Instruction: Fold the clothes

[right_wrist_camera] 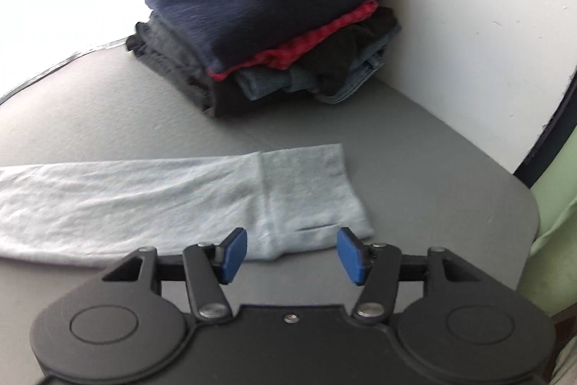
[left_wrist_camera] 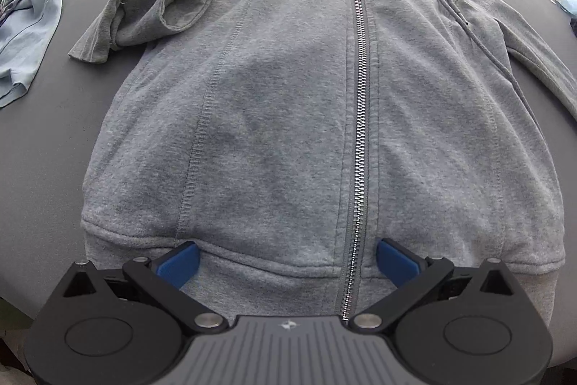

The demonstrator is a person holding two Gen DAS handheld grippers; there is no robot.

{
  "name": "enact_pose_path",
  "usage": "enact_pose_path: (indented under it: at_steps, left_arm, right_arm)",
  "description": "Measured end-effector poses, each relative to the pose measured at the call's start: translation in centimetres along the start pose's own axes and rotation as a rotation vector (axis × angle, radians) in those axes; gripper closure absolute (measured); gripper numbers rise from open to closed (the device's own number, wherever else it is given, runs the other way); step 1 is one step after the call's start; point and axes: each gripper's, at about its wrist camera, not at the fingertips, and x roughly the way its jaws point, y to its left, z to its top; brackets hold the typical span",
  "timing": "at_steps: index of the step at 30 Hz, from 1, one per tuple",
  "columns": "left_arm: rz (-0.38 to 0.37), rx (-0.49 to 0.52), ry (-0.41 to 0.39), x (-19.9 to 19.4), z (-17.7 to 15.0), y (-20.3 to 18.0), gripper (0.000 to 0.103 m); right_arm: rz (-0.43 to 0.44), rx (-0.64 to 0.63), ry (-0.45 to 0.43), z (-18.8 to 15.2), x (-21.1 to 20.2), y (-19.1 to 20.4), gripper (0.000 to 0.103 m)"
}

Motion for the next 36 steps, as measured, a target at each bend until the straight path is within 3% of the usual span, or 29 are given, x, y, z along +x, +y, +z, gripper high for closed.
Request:
enact_pose_path:
  at_steps: [2, 4, 7, 11, 15, 18, 20, 24, 26, 28, 36]
  left_arm:
    - [-0.05, 0.064, 0.036, -0.1, 0.5, 0.4, 0.0]
    - [-0.121, 0.124, 0.059, -0.4, 0.8, 1.3, 0.0]
    - [-0.224, 0.191, 0.011, -2.0, 1.4, 3.8, 0.0]
    - [-0.151, 0.221, -0.175, -5.1, 3.0, 7.9, 0.001]
    - [-0.087, 0.175, -0.278, -6.1, 6.1, 12.1, 0.001]
    - [0.006, 0.175, -0.315, -5.1, 8.4, 14.2, 0.003]
    - [0.039, 0.194, -0.348, -4.7, 9.5, 15.7, 0.012]
    - [0.001, 0.213, -0.348, -3.0, 11.9, 17.0, 0.026]
    - [-0.004, 0.226, -0.355, -2.3, 12.8, 17.2, 0.029]
    - [-0.009, 0.252, -0.361, -1.4, 13.6, 17.2, 0.035]
    - [0.04, 0.312, -0.372, 1.2, 15.7, 17.1, 0.035]
  right_arm:
    - [0.071, -0.01, 0.007, -1.8, -2.1, 4.4, 0.017]
    - [0.15, -0.015, 0.015, -3.5, -4.1, 8.4, 0.011]
    - [0.279, -0.032, 0.015, -5.3, -7.1, 13.8, 0.002]
    - [0.371, -0.078, -0.052, -6.8, -11.1, 19.9, 0.0]
    - [0.442, -0.108, -0.065, -8.4, -12.9, 25.2, 0.0]
    - [0.431, -0.165, -0.025, -10.1, -12.6, 28.6, 0.0]
    - [0.408, -0.193, 0.009, -11.5, -12.3, 30.3, 0.0]
    - [0.334, -0.317, 0.057, -14.4, -11.3, 33.2, 0.0]
    - [0.303, -0.374, 0.016, -15.3, -11.3, 33.9, 0.0]
    - [0.299, -0.349, 0.02, -15.1, -11.1, 34.0, 0.0]
    - [0.288, -0.291, 0.024, -15.1, -10.8, 33.9, 0.0]
